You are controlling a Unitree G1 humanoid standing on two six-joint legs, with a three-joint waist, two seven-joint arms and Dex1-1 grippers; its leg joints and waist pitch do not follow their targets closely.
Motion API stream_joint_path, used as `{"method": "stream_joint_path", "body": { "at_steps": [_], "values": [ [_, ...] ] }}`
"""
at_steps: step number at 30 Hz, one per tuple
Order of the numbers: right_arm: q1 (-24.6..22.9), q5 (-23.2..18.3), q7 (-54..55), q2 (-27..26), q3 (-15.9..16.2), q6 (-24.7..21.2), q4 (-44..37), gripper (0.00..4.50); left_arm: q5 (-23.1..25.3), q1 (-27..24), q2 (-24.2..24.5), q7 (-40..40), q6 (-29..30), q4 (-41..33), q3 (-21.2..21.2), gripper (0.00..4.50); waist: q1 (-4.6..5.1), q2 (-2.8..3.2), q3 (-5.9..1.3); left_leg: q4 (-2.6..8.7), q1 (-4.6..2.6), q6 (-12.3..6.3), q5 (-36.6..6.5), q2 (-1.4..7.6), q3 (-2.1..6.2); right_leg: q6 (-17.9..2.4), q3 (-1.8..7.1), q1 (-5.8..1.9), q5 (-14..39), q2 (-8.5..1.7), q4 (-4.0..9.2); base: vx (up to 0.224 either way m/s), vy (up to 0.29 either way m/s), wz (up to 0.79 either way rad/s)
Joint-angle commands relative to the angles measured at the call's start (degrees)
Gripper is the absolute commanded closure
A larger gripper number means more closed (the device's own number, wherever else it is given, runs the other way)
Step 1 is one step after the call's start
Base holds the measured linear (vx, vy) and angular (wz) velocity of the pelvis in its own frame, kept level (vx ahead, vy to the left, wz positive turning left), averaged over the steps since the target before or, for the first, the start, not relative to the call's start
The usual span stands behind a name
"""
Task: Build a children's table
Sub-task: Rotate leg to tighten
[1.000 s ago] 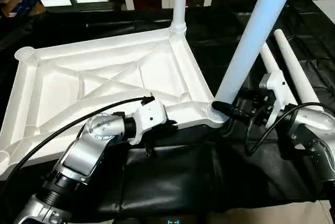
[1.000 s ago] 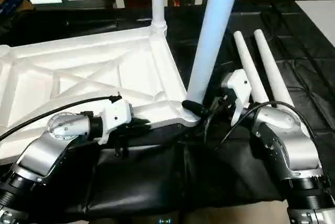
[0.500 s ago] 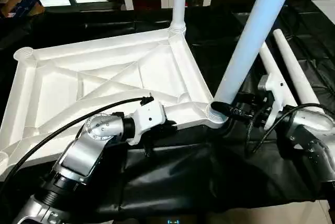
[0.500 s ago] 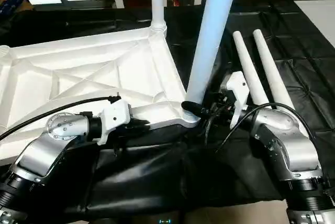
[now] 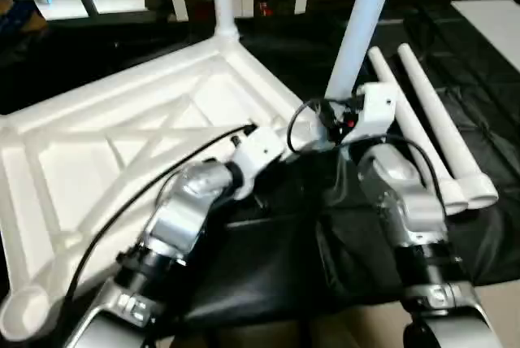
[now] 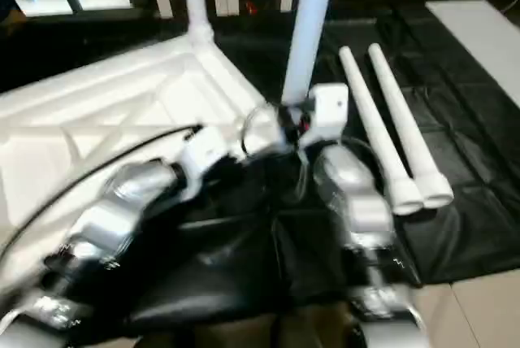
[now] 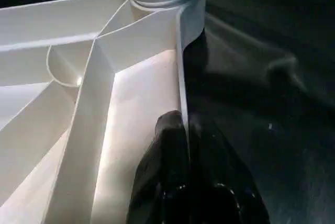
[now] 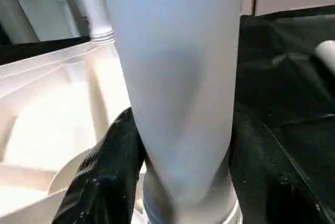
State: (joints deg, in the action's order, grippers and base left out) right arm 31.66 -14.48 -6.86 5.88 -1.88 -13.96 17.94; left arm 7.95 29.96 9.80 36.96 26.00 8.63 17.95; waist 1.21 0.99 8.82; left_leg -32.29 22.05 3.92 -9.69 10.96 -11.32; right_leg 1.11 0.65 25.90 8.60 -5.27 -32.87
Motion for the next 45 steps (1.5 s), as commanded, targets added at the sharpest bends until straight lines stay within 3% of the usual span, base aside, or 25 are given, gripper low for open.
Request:
{"method": "stream_joint_path", "body": {
  "at_steps": [1,2,5,6,8,10,11,12,13,15,17,18,21,22,30,35,38,40,42,43,45],
  "values": [
    [-0.7,0.6,0.4,0.3,-2.2,-2.0,7.9,2.55,-3.7,-2.2,-1.1,6.2,-2.5,-1.7,7.2,4.5,-0.35,-0.11,-2.94,4.55,-0.55,0.61,-23.5,0.45,0.63,-5.9,-0.02,-1.86,24.4,-0.46,4.82,0.0,0.0,0.0],
    [-1.0,0.1,-4.1,1.3,-1.1,-1.7,6.0,2.55,-3.7,-2.5,0.3,7.1,-3.7,-1.7,6.8,4.5,-0.36,-0.17,-2.92,4.58,-0.48,0.44,-23.4,0.43,0.64,-5.8,-0.02,-1.94,24.2,-0.47,4.83,0.0,0.0,0.0],
    [-2.1,-0.9,-10.2,3.4,0.2,-1.1,2.1,1.85,-3.5,-3.4,2.5,8.5,-5.3,-2.0,5.8,4.5,-0.53,-0.26,-3.08,4.5,-0.47,-0.56,-22.1,0.55,0.55,-6.4,0.06,-2.04,22.0,-0.45,4.7,0.0,0.0,0.0],
    [-2.6,-1.2,-12.2,4.5,0.6,-1.0,0.6,1.83,-3.6,-3.8,3.4,9.1,-6.3,-2.2,5.5,4.5,-0.66,-0.32,-3.26,4.44,-0.27,-1.21,-20.4,0.53,0.55,-7.0,0.06,-2.49,19.8,-0.45,4.51,0.0,0.0,0.0],
    [-5.0,-4.1,-20.2,9.6,0.9,-1.2,-5.4,1.76,-4.4,-5.7,7.1,12.4,-9.0,-3.4,4.1,4.5,-1.29,-0.33,-3.45,4.08,-0.78,-2.87,-17.9,0.81,0.12,-8.9,0.31,-2.47,15.3,-0.4,4.35,0.0,0.0,0.0],
    [-8.1,-6.5,-30.6,17.0,2.3,-2.4,-10.6,1.64,-5.5,-7.5,10.2,15.2,-10.3,-4.3,2.4,4.5,-1.8,0.13,-3.63,3.85,-0.84,-4.47,-14.0,0.79,-0.12,-11.2,0.28,-2.72,10.1,-0.3,3.71,0.054,-0.01,0.07],
    [-8.1,-6.5,-30.6,17.0,2.3,-2.4,-10.6,1.42,-5.5,-7.5,10.2,15.2,-10.3,-4.3,2.4,4.5,-2.33,0.08,-3.92,3.52,-0.91,-5.77,-10.6,1.13,-0.14,-12.9,0.34,-3.26,4.4,-0.33,2.92,0.061,-0.001,0.02],
    [-10.9,-8.0,-38.1,22.8,3.0,-3.5,-14.3,1.37,-6.3,-8.7,12.1,16.8,-10.5,-4.9,1.2,4.5,-2.21,0.17,-3.92,3.28,-0.39,-7.24,-7.0,0.95,-0.24,-14.6,0.26,-3.48,-0.9,-0.24,2.3,0.062,0.012,0.01],
    [-10.9,-8.0,-38.2,22.9,3.0,-3.5,-14.4,1.37,-6.3,-8.7,12.1,16.8,-10.5,-4.9,1.2,4.5,-2.88,0.16,-4.16,2.97,-0.79,-8.28,-4.9,1.0,-0.35,-15.7,0.29,-3.69,-4.5,-0.24,1.98,0.062,0.012,0.01],
    [-12.1,-8.6,-40.9,25.1,1.9,-3.9,-15.6,1.13,-6.6,-9.3,13.3,17.3,-10.7,-5.1,1.0,4.5,-2.96,0.12,-4.06,2.88,-0.46,-9.3,-3.6,0.91,-0.35,-16.5,0.29,-3.89,-6.5,-0.3,1.7,0.0,0.0,0.0],
    [-12.3,-8.7,-41.7,25.3,0.6,-3.5,-15.3,1.13,-7.0,-9.7,14.0,17.5,-10.9,-5.3,1.0,4.5,-2.84,0.12,-4.06,2.85,-0.53,-9.74,-4.9,0.95,-0.45,-17.0,0.23,-3.86,-3.4,-0.62,1.94,0.0,0.0,0.0],
    [-12.2,-8.9,-42.0,25.1,0.4,-3.5,-15.2,1.42,-7.0,-9.7,14.1,17.5,-10.9,-5.3,1.0,4.5,-2.78,0.1,-3.88,2.98,-0.6,-9.25,-6.5,1.04,-0.46,-16.9,0.24,-3.77,0.2,-0.76,2.28,0.0,0.0,0.0],
    [-12.0,-10.0,-42.2,24.7,0.0,-3.2,-14.8,1.5,-7.3,-9.8,14.4,17.8,-11.4,-5.3,1.0,4.5,-2.72,0.12,-3.7,3.21,-0.81,-7.51,-9.5,1.16,-0.4,-15.8,0.31,-3.53,7.3,-0.85,2.83,0.0,0.0,0.0],
    [-12.0,-10.9,-42.3,24.7,0.0,-3.9,-15.0,1.75,-7.5,-9.9,14.6,18.0,-11.6,-5.4,0.9,4.5,-2.73,0.12,-3.67,3.27,-0.85,-7.04,-9.6,1.19,-0.33,-15.5,0.35,-3.48,8.0,-0.84,2.87,0.0,0.0,0.0],
    [-12.1,-12.2,-43.8,23.9,0.2,-5.5,-15.8,2.31,-8.4,-10.4,15.1,18.6,-11.9,-6.2,0.8,4.5,-2.71,0.07,-3.96,2.91,-0.7,-7.99,-6.5,0.97,-0.39,-16.4,0.36,-3.69,2.3,-0.66,2.21,0.0,0.0,0.0],
    [-12.4,-11.9,-42.8,23.5,0.4,-5.7,-15.7,2.51,-8.5,-10.5,15.2,18.6,-11.9,-6.3,0.9,4.5,-2.59,0.06,-3.88,2.95,-0.76,-7.75,-6.8,1.03,-0.37,-16.2,0.32,-3.65,3.7,-0.63,2.31,0.0,0.0,0.0],
    [-12.5,-9.0,-37.7,21.9,1.3,-6.0,-14.3,2.52,-8.0,-10.5,15.1,17.9,-11.4,-6.2,1.4,4.5,-2.4,0.06,-3.73,3.05,-0.68,-7.37,-7.2,1.02,-0.36,-15.9,0.31,-3.5,4.8,-0.66,2.42,0.0,0.0,0.0],
    [-11.7,-5.0,-29.5,18.8,1.7,-6.9,-11.5,2.53,-6.9,-9.7,13.9,16.1,-9.6,-5.7,2.3,4.5,-1.97,0.29,-3.59,3.17,-0.71,-5.96,-8.8,1.01,-0.31,-15.2,0.28,-3.29,7.9,-0.7,2.67,0.0,0.0,0.0],
    [-8.9,-1.6,-13.4,11.9,-1.0,-8.7,-5.9,2.54,-5.5,-8.0,10.0,12.1,-5.6,-4.7,3.6,4.5,-1.42,0.24,-3.45,3.38,-0.55,-4.55,-9.9,0.91,-0.19,-14.2,0.23,-3.24,11.1,-0.71,2.96,0.0,0.0,0.0],
    [-7.5,-0.3,-5.6,8.4,-2.5,-9.2,-3.1,2.54,-4.5,-6.9,7.5,9.8,-3.8,-4.0,4.5,4.5,-0.88,0.4,-3.12,3.67,-0.5,-2.45,-11.4,0.76,-0.13,-13.0,0.19,-2.76,15.9,-0.75,3.43,0.0,0.0,0.0],
    [-6.4,0.3,0.0,5.6,-3.6,-8.9,-0.7,2.54,-3.6,-5.9,5.3,7.9,-2.4,-3.2,5.3,4.5,-0.54,0.4,-3.22,4.01,-0.82,0.6,-15.8,0.69,0.31,-10.4,0.03,-2.62,22.3,-0.75,3.9,-0.058,0.014,-0.04]
  ]
}}
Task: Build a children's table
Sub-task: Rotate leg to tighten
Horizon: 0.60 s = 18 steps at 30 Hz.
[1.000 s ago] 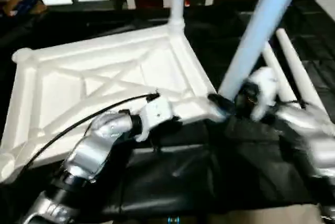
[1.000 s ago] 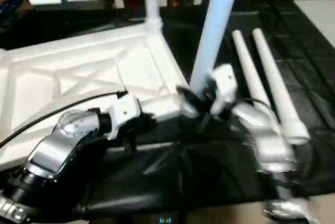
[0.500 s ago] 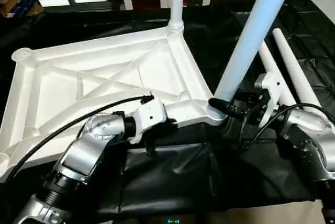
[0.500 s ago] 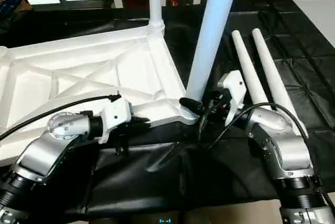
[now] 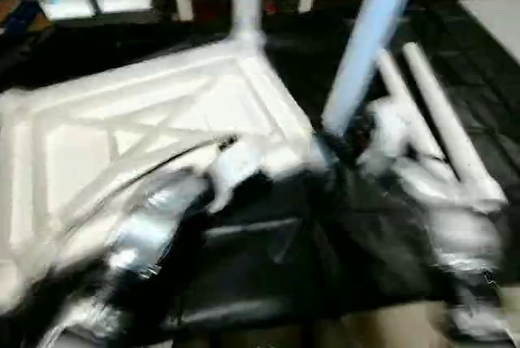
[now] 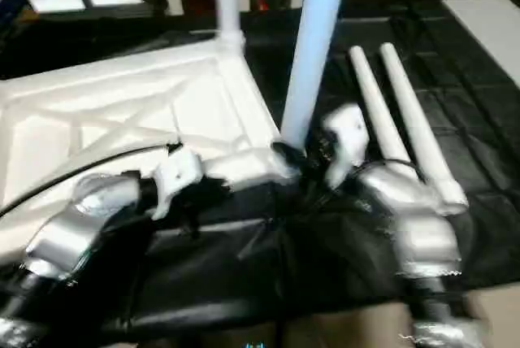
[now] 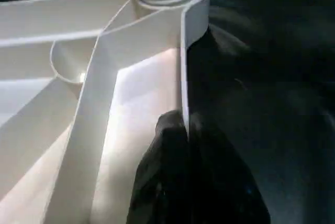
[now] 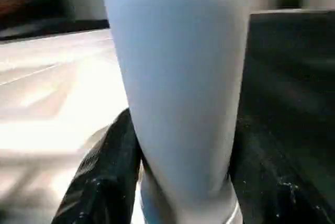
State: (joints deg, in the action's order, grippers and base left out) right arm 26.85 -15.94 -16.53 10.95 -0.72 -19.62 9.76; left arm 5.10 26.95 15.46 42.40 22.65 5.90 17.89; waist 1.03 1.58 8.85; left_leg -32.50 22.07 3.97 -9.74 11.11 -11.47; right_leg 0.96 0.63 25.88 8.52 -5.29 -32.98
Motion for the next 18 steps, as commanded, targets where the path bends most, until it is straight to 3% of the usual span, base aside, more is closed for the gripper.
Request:
{"method": "stream_joint_path", "body": {
  "at_steps": [1,5,8,9,10,12,14,17,18],
  "values": [
    [-1.0,1.9,11.5,-1.0,-5.0,-2.4,8.8,2.55,-0.5,-2.3,-1.8,1.3,1.5,0.1,5.7,4.5,-0.45,-0.26,-3.17,4.28,-1.11,0.69,-18.1,0.54,0.43,-8.9,0.19,-2.27,22.7,-0.59,4.36,-0.056,0.015,-0.01],
    [1.7,2.9,15.0,-6.4,-3.5,0.6,13.6,2.55,-0.4,0.4,-7.7,-1.9,2.1,2.4,7.0,4.5,-0.12,-0.51,-3.11,4.6,-1.07,1.36,-23.2,0.26,0.72,-5.9,0.01,-1.73,26.1,-0.33,4.89,0.0,0.0,0.0],
    [2.9,3.2,8.1,-7.0,-0.1,1.5,14.2,2.55,-0.3,1.0,-7.3,-1.0,0.8,2.6,7.0,4.5,-0.05,-0.88,-2.96,4.81,-0.81,0.82,-25.5,0.19,1.02,-4.2,-0.17,-1.71,28.2,-0.36,5.17,0.0,0.0,0.0],
    [2.5,2.5,5.1,-6.1,0.1,2.0,12.7,2.55,-0.2,0.7,-6.0,-0.1,-0.4,2.6,6.6,4.5,-0.12,-0.73,-3.01,4.88,-0.68,0.48,-25.0,0.25,1.08,-4.0,-0.14,-1.75,27.8,-0.46,5.2,0.0,0.0,0.0],
    [2.2,2.3,3.8,-5.4,0.1,2.6,11.9,2.2,-0.2,0.4,-5.2,0.4,-0.9,2.4,6.3,4.5,-0.22,-0.72,-3.07,4.86,-0.68,0.26,-24.7,0.25,1.1,-3.9,-0.15,-1.78,27.3,-0.48,5.25,0.0,0.0,0.0],
    [0.7,0.5,-4.0,-0.2,-0.4,4.4,6.4,1.85,-1.1,-1.6,-0.6,4.3,-4.6,1.1,4.8,4.5,-0.48,-0.88,-3.22,4.87,-0.56,-0.89,-22.3,0.44,0.91,-4.7,0.0,-2.09,23.3,-0.46,5.07,0.0,0.0,0.0],
    [-0.5,-2.2,-9.3,3.8,-1.0,3.5,2.5,1.76,-2.5,-3.3,2.1,7.0,-5.5,-0.7,3.7,4.5,-0.8,-0.84,-3.32,4.75,-0.54,-2.21,-19.7,0.6,0.71,-6.8,0.14,-2.4,18.4,-0.43,4.65,0.0,0.0,0.0],
    [-2.1,-4.5,-16.6,8.6,-1.2,2.6,-1.6,1.5,-3.4,-4.7,4.2,8.7,-6.0,-1.9,2.0,4.5,-1.21,-0.69,-3.69,4.14,-0.42,-4.31,-13.5,0.69,0.18,-11.1,0.22,-2.82,10.5,-0.46,3.78,0.017,-0.003,0.01],
    [-3.4,-6.2,-21.7,11.8,-1.6,1.7,-4.5,1.42,-4.8,-5.5,5.2,10.2,-6.8,-2.9,0.7,4.5,-1.57,-0.4,-3.53,4.04,-0.51,-5.03,-11.8,0.73,0.11,-12.3,0.2,-3.04,8.1,-0.45,3.54,0.066,0.001,0.01]
  ]
}}
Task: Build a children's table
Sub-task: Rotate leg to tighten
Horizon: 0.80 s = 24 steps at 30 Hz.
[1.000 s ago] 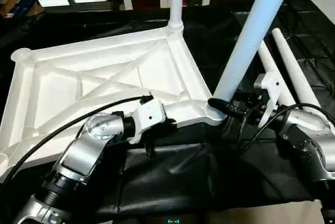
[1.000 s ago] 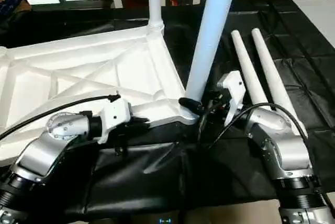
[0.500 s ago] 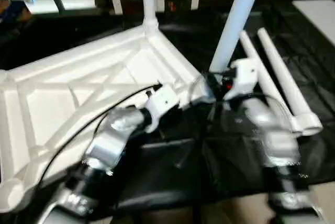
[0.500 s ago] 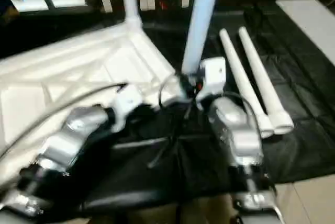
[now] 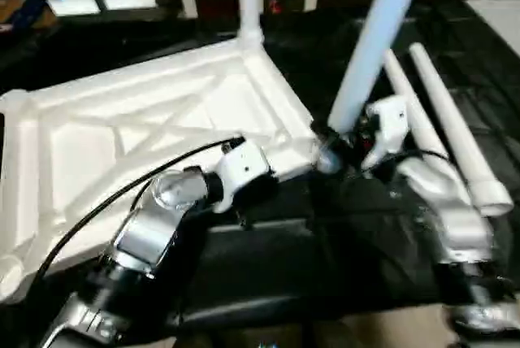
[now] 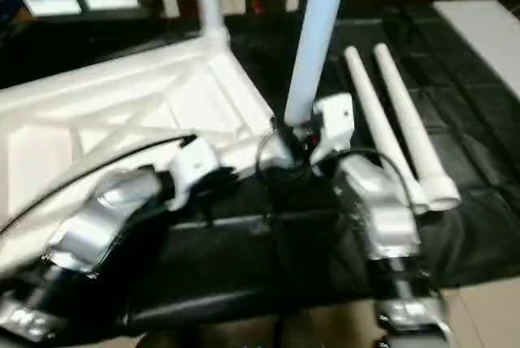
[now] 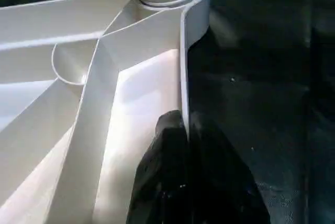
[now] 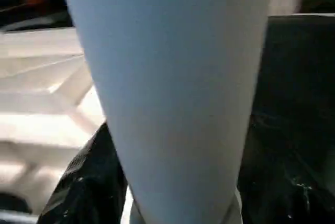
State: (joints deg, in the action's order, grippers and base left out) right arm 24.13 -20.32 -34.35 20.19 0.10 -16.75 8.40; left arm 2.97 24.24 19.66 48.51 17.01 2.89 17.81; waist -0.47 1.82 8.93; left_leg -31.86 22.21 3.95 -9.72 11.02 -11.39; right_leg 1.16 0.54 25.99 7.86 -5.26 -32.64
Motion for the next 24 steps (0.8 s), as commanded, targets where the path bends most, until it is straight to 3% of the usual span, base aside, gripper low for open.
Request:
{"method": "stream_joint_path", "body": {
  "at_steps": [1,5,7,10,13,15,19,24],
  "values": [
    [-0.9,-2.1,-4.8,3.0,-2.5,-1.3,-3.6,1.24,-2.9,-3.0,1.2,4.4,-1.3,-0.1,0.6,4.5,-0.37,-0.77,-3.93,3.05,-0.72,-6.28,-8.7,0.93,0.0,-13.9,0.3,-3.55,3.8,-0.36,2.52,0.066,0.001,0.01],
    [-3.8,-4.3,-11.9,8.9,-4.3,-1.3,-6.7,0.97,-6.6,-4.7,3.5,6.8,-0.7,-3.1,-1.3,4.5,-1.03,-0.48,-4.2,2.3,-0.75,-10.12,-1.8,0.74,-0.31,-17.4,0.34,-3.8,-7.4,-0.34,1.35,0.051,0.006,0.0],
    [-4.0,-4.3,-11.9,9.7,-5.3,0.3,-6.4,0.89,-6.6,-4.9,4.2,6.9,-1.1,-3.2,-1.3,4.5,-1.32,-0.42,-4.04,2.23,-0.9,-11.05,-1.8,0.91,-0.38,-18.0,0.29,-3.76,-6.5,-0.51,1.34,0.0,0.0,0.0],
    [-4.4,-5.1,-13.1,9.9,-5.9,1.0,-6.1,0.89,-6.4,-4.8,4.2,6.8,-1.5,-2.8,-1.4,4.5,-1.27,-0.44,-3.84,2.42,-0.97,-10.42,-4.0,1.0,-0.41,-17.7,0.26,-3.73,-1.4,-0.66,1.79,0.0,0.0,0.0],
    [-4.8,-6.3,-14.6,10.1,-5.8,0.5,-6.7,0.89,-6.2,-4.8,3.8,7.0,-1.5,-2.6,-1.5,4.5,-1.26,-0.43,-3.5,2.75,-1.1,-8.59,-7.3,1.15,-0.33,-16.5,0.34,-3.56,5.4,-0.82,2.38,0.0,0.0,0.0],
    [-4.8,-7.2,-14.7,9.6,-6.0,0.1,-6.9,1.25,-6.5,-4.9,4.0,6.9,-1.5,-2.7,-1.3,4.5,-1.23,-0.46,-3.44,2.79,-1.11,-7.76,-8.2,1.12,-0.31,-16.0,0.4,-3.45,7.0,-0.79,2.53,0.0,0.0,0.0],
    [-4.9,-7.9,-14.8,9.5,-5.8,-0.2,-7.0,1.56,-6.9,-5.1,4.4,6.7,-1.5,-2.9,-0.9,4.5,-1.22,-0.53,-3.52,2.74,-1.02,-7.19,-8.3,1.03,-0.22,-15.5,0.45,-3.47,7.1,-0.76,2.42,0.0,0.0,0.0],
    [-5.2,-8.0,-15.1,9.1,-5.6,-0.7,-7.1,1.92,-6.8,-5.4,4.7,6.8,-1.5,-3.1,-0.8,4.5,-1.24,-0.55,-3.7,2.55,-0.98,-7.97,-6.7,0.95,-0.27,-15.9,0.44,-3.56,4.9,-0.72,2.19,0.0,0.0,0.0]
  ]
}}
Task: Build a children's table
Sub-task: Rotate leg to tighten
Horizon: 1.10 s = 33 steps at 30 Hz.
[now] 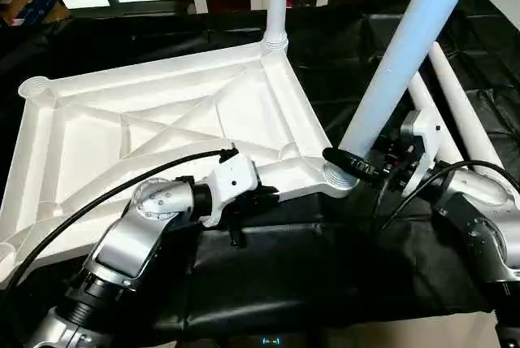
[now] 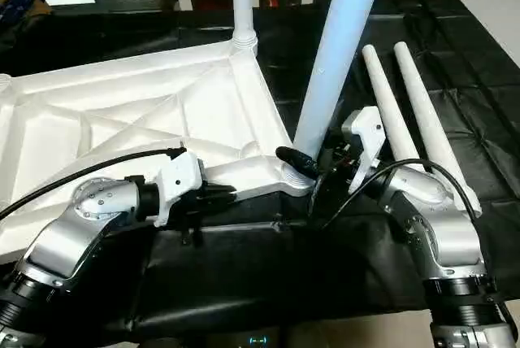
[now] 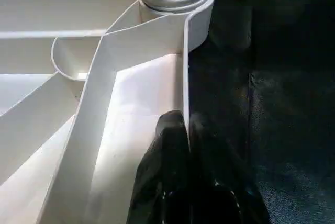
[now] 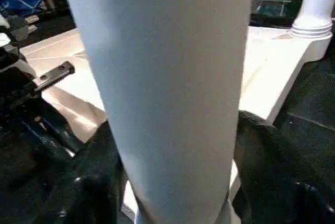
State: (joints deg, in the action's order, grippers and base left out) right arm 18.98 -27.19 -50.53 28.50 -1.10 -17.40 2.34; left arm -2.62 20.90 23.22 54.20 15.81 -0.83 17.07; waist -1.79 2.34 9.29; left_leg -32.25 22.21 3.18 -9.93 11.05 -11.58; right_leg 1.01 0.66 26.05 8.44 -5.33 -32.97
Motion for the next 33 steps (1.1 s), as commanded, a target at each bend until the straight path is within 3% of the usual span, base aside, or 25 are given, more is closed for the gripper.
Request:
{"method": "stream_joint_path", "body": {
  "at_steps": [1,4,7,8,10,11,12,13,16,20,21,23,24,27,29,30,33],
  "values": [
    [-0.1,-1.2,1.3,0.8,-4.3,-0.2,-1.0,1.92,-1.1,-2.1,1.1,1.2,-0.3,0.6,0.0,4.5,0.07,-1.09,-4.01,2.95,-0.96,-7.28,-6.6,0.91,-0.09,-15.7,0.32,-3.59,4.5,-0.63,2.56,0.0,0.0,0.0],
    [-0.1,-0.1,3.4,0.2,-3.7,-0.5,-0.7,2.17,-1.0,-2.2,1.2,1.2,-0.2,0.6,0.3,4.5,0.1,-1.05,-4.1,2.91,-0.95,-7.3,-6.3,0.91,-0.05,-15.8,0.29,-3.62,4.3,-0.64,2.49,0.0,0.0,0.0],
    [0.7,3.8,9.8,-1.9,-2.1,-1.1,1.3,2.38,0.1,-1.8,0.6,0.1,0.1,1.2,1.4,4.5,0.23,-0.95,-4.11,2.91,-0.89,-6.78,-6.4,0.84,-0.05,-15.6,0.25,-3.58,5.0,-0.6,2.51,0.0,0.0,0.0],
    [1.9,7.2,17.1,-4.6,-1.7,-2.5,3.9,2.42,1.8,-1.1,-0.3,-1.4,1.3,1.9,2.5,4.5,0.38,-0.99,-4.02,2.97,-0.83,-6.23,-6.9,0.81,-0.05,-15.3,0.25,-3.48,6.3,-0.6,2.63,0.0,0.0,0.0],
    [3.2,9.4,24.9,-7.8,-2.2,-4.2,6.9,2.45,3.7,-0.2,-1.6,-3.7,2.7,2.8,3.7,4.5,0.93,-0.79,-3.96,3.14,-0.79,-4.38,-8.4,0.61,-0.02,-14.5,0.2,-3.35,10.2,-0.62,3.01,0.0,0.0,0.0],
    [4.2,11.7,32.0,-10.4,-2.6,-5.9,9.7,2.48,4.6,0.8,-3.7,-5.9,4.0,3.7,4.3,4.5,1.25,-0.97,-4.08,3.15,-0.95,-3.35,-9.5,0.61,0.04,-13.8,0.26,-3.34,12.2,-0.67,3.13,0.0,0.0,0.0],
    [5.4,13.8,39.2,-13.9,-2.8,-5.8,13.5,2.48,5.5,2.1,-6.8,-8.6,5.4,4.7,5.3,4.5,1.67,-0.74,-3.81,3.35,-0.84,-2.09,-10.1,0.65,0.03,-13.2,0.28,-2.99,14.3,-0.63,3.42,-0.056,0.002,0.0],
    [5.9,14.6,42.0,-15.6,-2.8,-5.1,15.3,2.51,5.9,2.7,-8.3,-9.8,6.0,5.1,5.8,4.5,1.77,-0.55,-3.81,3.61,-1.03,-0.35,-12.6,0.48,0.22,-11.9,0.09,-2.82,18.0,-0.56,3.77,0.0,0.0,0.0],
    [8.4,15.8,49.5,-22.4,-2.4,-1.6,20.9,2.53,6.5,4.8,-13.7,-12.5,7.1,6.5,8.2,4.5,2.02,-0.75,-3.87,3.94,-1.09,1.68,-18.3,0.49,0.43,-9.2,0.16,-2.32,21.3,-0.44,4.23,0.0,0.0,0.0],
    [11.3,16.0,48.1,-25.7,-0.8,2.3,25.3,2.54,6.3,6.3,-16.0,-13.1,6.3,7.6,8.7,4.5,2.36,-1.12,-3.89,4.29,-1.17,2.28,-23.6,0.29,0.83,-6.3,-0.14,-2.03,24.5,-0.21,4.66,0.0,0.0,0.0],
    [11.7,16.0,46.8,-25.8,-0.5,3.0,25.6,2.54,6.6,6.6,-16.0,-13.1,6.2,7.8,8.4,4.5,2.43,-1.48,-3.84,4.35,-1.11,2.03,-24.6,0.28,0.89,-5.5,-0.17,-1.97,25.0,-0.16,4.83,0.0,0.0,0.0],
    [11.0,14.7,38.1,-22.8,1.3,3.7,20.9,2.54,6.9,6.1,-13.4,-11.9,4.6,7.9,6.8,4.5,2.42,-1.59,-3.82,4.37,-1.01,1.43,-24.8,0.31,0.94,-5.0,-0.12,-1.96,24.8,-0.13,4.86,0.0,0.0,0.0],
    [9.8,13.7,32.1,-19.3,2.1,4.4,16.2,1.98,6.5,5.1,-10.7,-10.1,2.6,7.6,5.6,4.5,2.22,-1.59,-4.0,4.36,-0.89,0.78,-23.9,0.36,1.0,-4.9,-0.1,-2.26,23.1,-0.14,4.78,0.0,0.0,0.0],
    [8.4,11.7,27.0,-15.6,1.2,4.3,12.1,1.84,5.8,3.9,-8.0,-7.9,1.0,7.0,4.3,4.5,1.76,-1.67,-4.14,4.14,-0.68,-1.39,-19.5,0.51,0.62,-7.3,0.13,-2.54,17.1,-0.19,4.36,0.0,0.0,0.0],
    [6.5,8.4,18.7,-10.0,0.0,3.3,7.2,1.66,4.9,2.3,-4.9,-5.3,-0.3,5.9,2.6,4.5,1.34,-1.63,-4.35,3.89,-0.8,-2.4,-16.7,0.7,0.35,-9.4,0.28,-2.8,13.8,-0.3,4.05,0.0,0.0,0.0],
    [5.3,6.5,13.8,-6.5,-0.4,2.5,4.7,1.53,3.8,1.5,-3.5,-3.9,-0.4,5.2,1.6,4.5,0.91,-1.66,-4.43,3.7,-0.97,-3.55,-14.6,0.83,0.21,-10.8,0.25,-3.05,10.3,-0.24,3.71,0.054,-0.005,0.05],
    [3.0,4.5,6.9,-0.4,-1.2,0.7,1.0,1.33,2.5,0.4,-1.5,-2.4,-0.4,4.0,0.1,4.5,0.52,-1.35,-4.59,3.06,-0.48,-6.52,-6.4,0.77,0.09,-14.7,0.22,-3.67,0.0,-0.28,2.36,0.056,0.004,0.01]
  ]
}}
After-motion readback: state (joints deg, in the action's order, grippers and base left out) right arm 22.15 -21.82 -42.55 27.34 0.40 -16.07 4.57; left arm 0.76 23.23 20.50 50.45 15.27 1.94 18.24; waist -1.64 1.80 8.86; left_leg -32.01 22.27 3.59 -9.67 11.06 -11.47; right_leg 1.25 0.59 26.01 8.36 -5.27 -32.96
